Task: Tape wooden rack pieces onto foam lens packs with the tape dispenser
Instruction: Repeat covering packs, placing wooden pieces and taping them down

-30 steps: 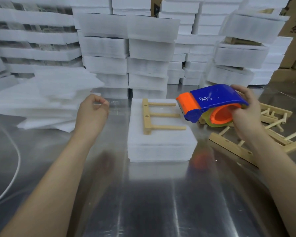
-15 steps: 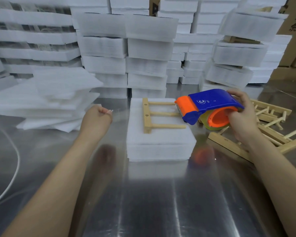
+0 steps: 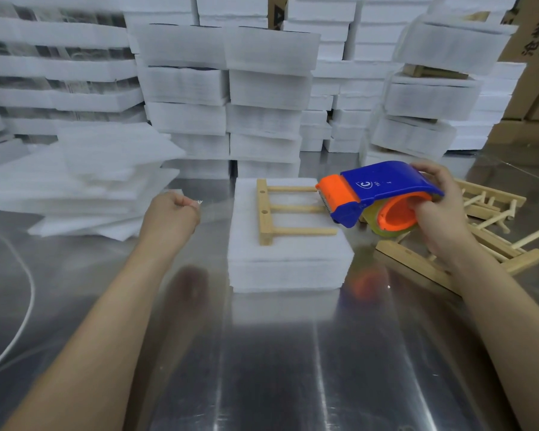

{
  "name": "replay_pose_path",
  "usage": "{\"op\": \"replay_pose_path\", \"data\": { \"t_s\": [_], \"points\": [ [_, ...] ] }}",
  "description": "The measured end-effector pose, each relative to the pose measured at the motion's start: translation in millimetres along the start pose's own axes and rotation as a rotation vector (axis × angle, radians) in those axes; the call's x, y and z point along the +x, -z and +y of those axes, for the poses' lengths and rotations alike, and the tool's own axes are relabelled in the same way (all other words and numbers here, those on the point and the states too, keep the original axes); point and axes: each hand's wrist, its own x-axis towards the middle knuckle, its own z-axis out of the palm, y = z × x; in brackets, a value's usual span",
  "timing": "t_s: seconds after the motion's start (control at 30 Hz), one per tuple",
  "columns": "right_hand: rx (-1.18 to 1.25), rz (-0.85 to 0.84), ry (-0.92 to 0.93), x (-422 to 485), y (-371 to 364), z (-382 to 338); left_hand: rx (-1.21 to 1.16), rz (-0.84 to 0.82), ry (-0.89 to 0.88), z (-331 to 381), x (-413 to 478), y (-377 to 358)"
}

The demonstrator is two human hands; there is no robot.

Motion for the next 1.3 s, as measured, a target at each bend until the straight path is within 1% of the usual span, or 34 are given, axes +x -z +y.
{"op": "replay_pose_path", "data": {
  "t_s": [0.17,0.23,0.33,0.43,0.53,0.67,0.73,0.9,0.97,1.07,1.1,1.13,1.2,1.23,1.27,1.3],
  "points": [
    [0.014,-0.027,-0.016,-1.6,-1.4,4.6,0.074,-0.051,0.085,-12.1,0.2,-13.9],
    [0.004,-0.038,-0.015,-1.9,-1.2,4.8,0.148,-0.052,0.082,-15.7,-1.0,-20.0],
    [-0.005,-0.048,-0.012,-3.0,-0.8,4.3,0.264,-0.051,0.032,-19.4,-4.4,-29.5],
    [-0.001,-0.049,-0.01,-5.5,-0.7,2.8,0.382,-0.104,-0.002,-20.1,-6.9,-40.2],
    [-0.009,-0.052,-0.017,-7.3,-0.6,0.8,0.43,-0.146,-0.016,-19.7,-6.9,-44.3],
    [-0.018,-0.054,-0.02,-8.8,-1.8,0.2,0.477,-0.187,-0.077,-22.2,-9.2,-40.1],
    [-0.021,-0.061,-0.026,-8.8,-1.9,1.1,0.544,-0.204,-0.118,-21.3,-12.2,-39.2],
    [-0.035,-0.072,-0.021,-5.0,-0.3,5.4,0.626,-0.143,-0.218,-20.7,-13.4,-38.9],
    [-0.033,-0.079,-0.024,-3.8,0.0,7.6,0.666,-0.131,-0.221,-23.7,-12.8,-38.3],
    [-0.027,-0.088,-0.029,-2.5,0.6,9.5,0.78,-0.194,-0.201,-26.3,-13.9,-37.5],
    [-0.029,-0.09,-0.03,-2.2,0.7,9.5,0.776,-0.202,-0.182,-25.0,-14.0,-37.7],
    [-0.03,-0.091,-0.032,-2.2,0.4,9.6,0.711,-0.199,-0.151,-21.9,-13.2,-36.3],
    [-0.029,-0.087,-0.029,-1.7,0.7,9.8,0.431,-0.146,-0.103,-6.9,-10.7,-32.5],
    [-0.03,-0.085,-0.028,-1.6,0.6,10.1,0.295,-0.102,-0.111,4.8,-9.5,-31.8],
    [-0.034,-0.087,-0.024,-1.5,0.6,10.1,0.215,-0.073,-0.152,19.3,-8.5,-33.7],
    [-0.038,-0.09,-0.02,-1.7,0.6,9.8,0.177,-0.084,-0.206,35.4,-7.4,-38.6]
  ]
}}
